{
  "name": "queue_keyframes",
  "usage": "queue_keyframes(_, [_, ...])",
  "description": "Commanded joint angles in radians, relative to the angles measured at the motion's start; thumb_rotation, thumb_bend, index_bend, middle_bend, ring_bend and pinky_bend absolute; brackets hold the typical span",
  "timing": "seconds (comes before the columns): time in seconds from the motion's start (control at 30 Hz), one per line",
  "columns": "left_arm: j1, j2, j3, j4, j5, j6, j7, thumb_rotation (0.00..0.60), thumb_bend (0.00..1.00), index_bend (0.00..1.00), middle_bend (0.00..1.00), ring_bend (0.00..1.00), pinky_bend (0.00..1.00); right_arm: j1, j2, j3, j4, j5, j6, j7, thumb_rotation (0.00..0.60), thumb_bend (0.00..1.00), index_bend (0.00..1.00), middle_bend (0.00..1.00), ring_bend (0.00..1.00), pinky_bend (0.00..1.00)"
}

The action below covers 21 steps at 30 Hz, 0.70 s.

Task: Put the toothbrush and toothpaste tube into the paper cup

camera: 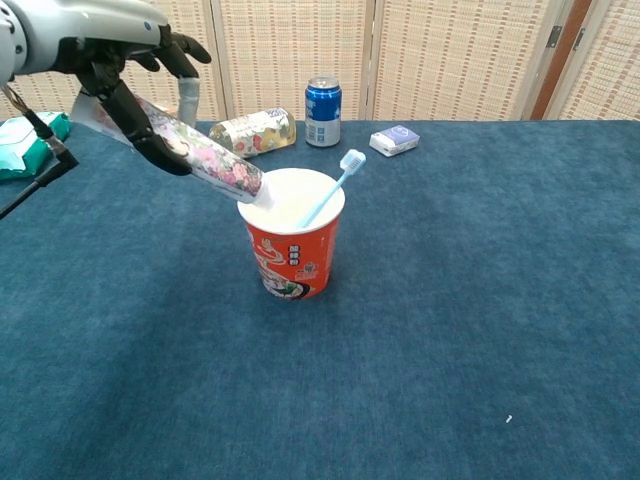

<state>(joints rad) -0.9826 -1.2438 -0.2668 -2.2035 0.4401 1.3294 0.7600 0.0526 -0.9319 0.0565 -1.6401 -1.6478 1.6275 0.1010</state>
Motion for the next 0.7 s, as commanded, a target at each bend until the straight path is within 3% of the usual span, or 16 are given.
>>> queue_keyframes(0.03, [-0.013, -0.017, -0.002, 0.016, -0.014, 0.003, 0.006, 0.600, 0.11, 0.86, 0.00, 0.00, 0.00, -0.002, -0.002, 0.000, 0.009, 0.006, -0.002, 0.011, 0.600, 0.00, 0.00, 0.00, 0.00, 0.28])
queue_keyframes(0.7, [-0.073, -0.118, 0.000, 0.115, -0.079, 0.008, 0.047, 0.600, 0.11, 0.86, 0.00, 0.00, 0.00, -0.016, -0.027, -0.001, 0.083, 0.015, 0.015, 0.092, 0.600, 0.00, 0.00, 0.00, 0.00, 0.28])
